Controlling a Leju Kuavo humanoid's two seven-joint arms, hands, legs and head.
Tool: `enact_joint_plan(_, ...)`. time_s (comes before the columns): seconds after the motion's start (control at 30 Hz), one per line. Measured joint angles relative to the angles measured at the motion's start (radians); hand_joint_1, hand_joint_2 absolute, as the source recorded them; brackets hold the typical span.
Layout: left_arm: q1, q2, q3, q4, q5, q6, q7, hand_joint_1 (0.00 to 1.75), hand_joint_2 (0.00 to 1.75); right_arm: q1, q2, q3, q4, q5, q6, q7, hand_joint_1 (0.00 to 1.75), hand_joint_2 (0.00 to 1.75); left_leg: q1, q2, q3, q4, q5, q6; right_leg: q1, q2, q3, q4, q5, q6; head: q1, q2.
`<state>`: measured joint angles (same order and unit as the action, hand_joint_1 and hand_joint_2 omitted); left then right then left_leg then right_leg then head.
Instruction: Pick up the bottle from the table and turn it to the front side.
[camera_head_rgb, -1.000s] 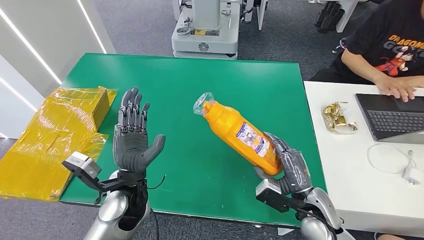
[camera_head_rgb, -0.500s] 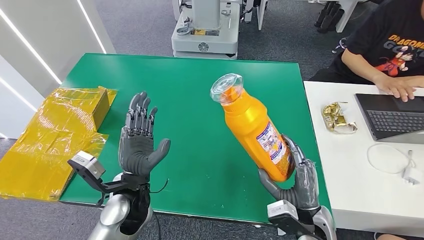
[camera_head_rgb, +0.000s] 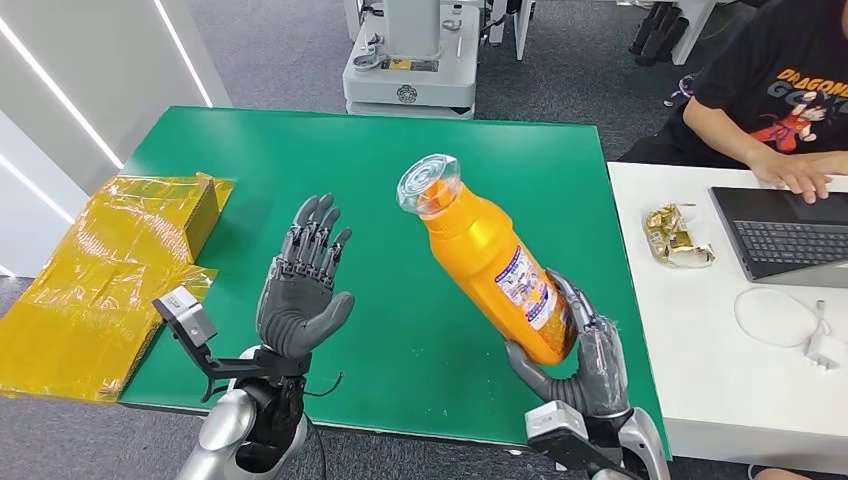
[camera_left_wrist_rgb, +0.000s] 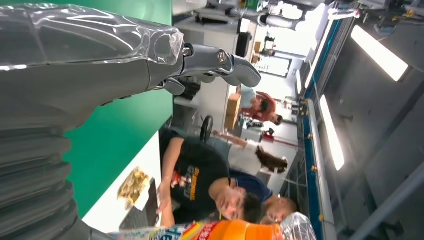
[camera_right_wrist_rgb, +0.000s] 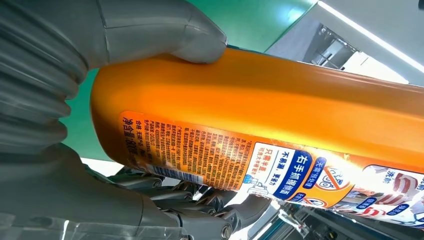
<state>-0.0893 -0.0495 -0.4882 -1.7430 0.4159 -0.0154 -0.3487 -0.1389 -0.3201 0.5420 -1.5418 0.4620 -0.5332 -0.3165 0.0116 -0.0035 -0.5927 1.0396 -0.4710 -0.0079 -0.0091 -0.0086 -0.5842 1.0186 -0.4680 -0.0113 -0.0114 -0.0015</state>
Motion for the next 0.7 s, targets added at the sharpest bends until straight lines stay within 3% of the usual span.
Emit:
enact_joint_plan(0.27,-0.004,-0.013,-0.009,0.0,0.053,-0.142,0.054,0.0,1.75,-0.06,0.0,0.019,0.022,0.002,0.159,0.081,1.75,1.75,0.0,0.0,0.0,0.0,0.0,0.0,0.0,0.0,0.0,0.0,0.0,0.0,0.0,0.0)
enact_joint_plan(0.7,-0.022,-0.028,-0.009,0.007,0.057,-0.165,0.061,0.0,1.75,-0.149,0.047,0.062,0.077,0.04,0.381,0.127,1.75,1.75,0.0,0.001,0.0,0.0,0.0,0.0,0.0,0.0,0.0,0.0,0.0,0.0,0.0,0.0)
